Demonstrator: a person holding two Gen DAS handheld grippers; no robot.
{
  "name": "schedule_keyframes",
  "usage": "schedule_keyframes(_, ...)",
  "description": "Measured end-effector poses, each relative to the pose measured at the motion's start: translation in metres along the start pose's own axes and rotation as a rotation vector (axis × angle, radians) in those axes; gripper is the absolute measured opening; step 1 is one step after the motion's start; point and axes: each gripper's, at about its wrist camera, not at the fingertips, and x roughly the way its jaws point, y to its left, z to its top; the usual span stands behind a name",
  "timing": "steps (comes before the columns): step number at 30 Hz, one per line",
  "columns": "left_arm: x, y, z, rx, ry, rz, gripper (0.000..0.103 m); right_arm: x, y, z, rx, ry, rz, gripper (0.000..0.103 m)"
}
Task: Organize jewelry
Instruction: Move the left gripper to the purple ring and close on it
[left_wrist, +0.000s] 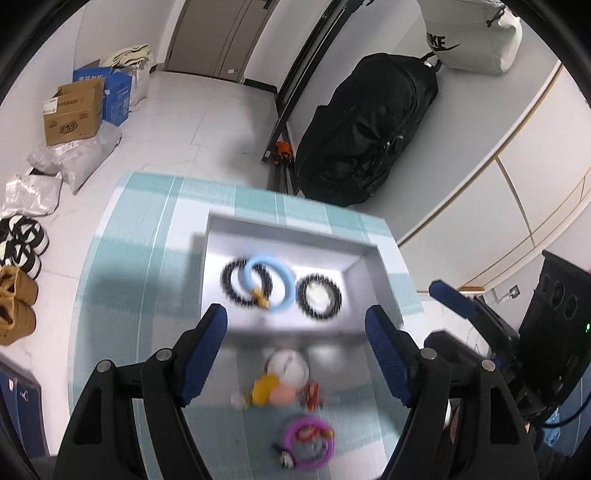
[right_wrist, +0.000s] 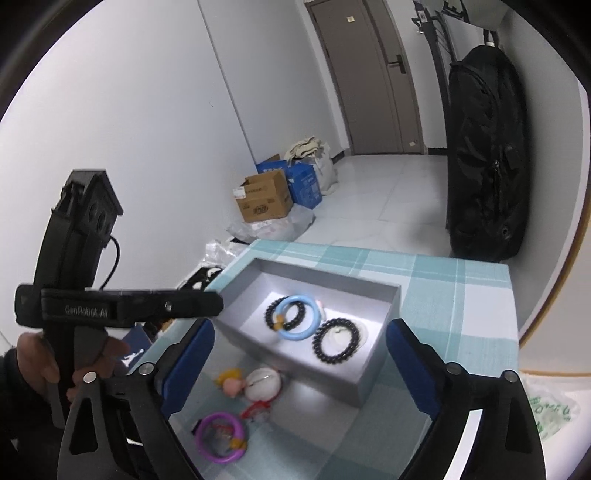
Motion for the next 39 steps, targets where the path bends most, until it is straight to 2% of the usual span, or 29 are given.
schedule_keyframes(12, -0.008, -0.013, -0.055, 0.05, 0.078, 0.021, 0.073, -0.021, 0.003, -0.019, 0.073, -0.015, -0.076, 0.103)
schedule_keyframes(15, 0.002, -0.021, -0.064, 0.081, 0.139, 0.01, 0.073, -0.025, 0.004, -0.026, 0.08, -0.001, -0.095, 0.103)
schedule_keyframes(19, 0.016, -0.028, -0.074, 0.125, 0.172, 0.075, 0.073, -0.027, 0.007, -0.037, 0.07, 0.025, -0.117, 0.103)
schedule_keyframes(27, 0.028, -0.044, -0.084, 0.211, 0.177, 0.186, 0.073, -0.033, 0.01, -0.049, 0.059, 0.05, -0.142, 0.103)
schedule_keyframes(31, 0.034, -0.046, -0.09, 0.236, 0.184, 0.222, 0.073, -0.035, 0.012, -0.051, 0.055, 0.051, -0.143, 0.103)
schedule_keyframes(35, 0.041, -0.055, -0.098, 0.33, 0.18, 0.276, 0.073, -0.037, 0.012, -0.052, 0.051, 0.05, -0.141, 0.103)
schedule_keyframes(39, 0.043, -0.054, -0.099, 0.338, 0.185, 0.283, 0.073, -0.04, 0.011, -0.053, 0.067, 0.042, -0.14, 0.103)
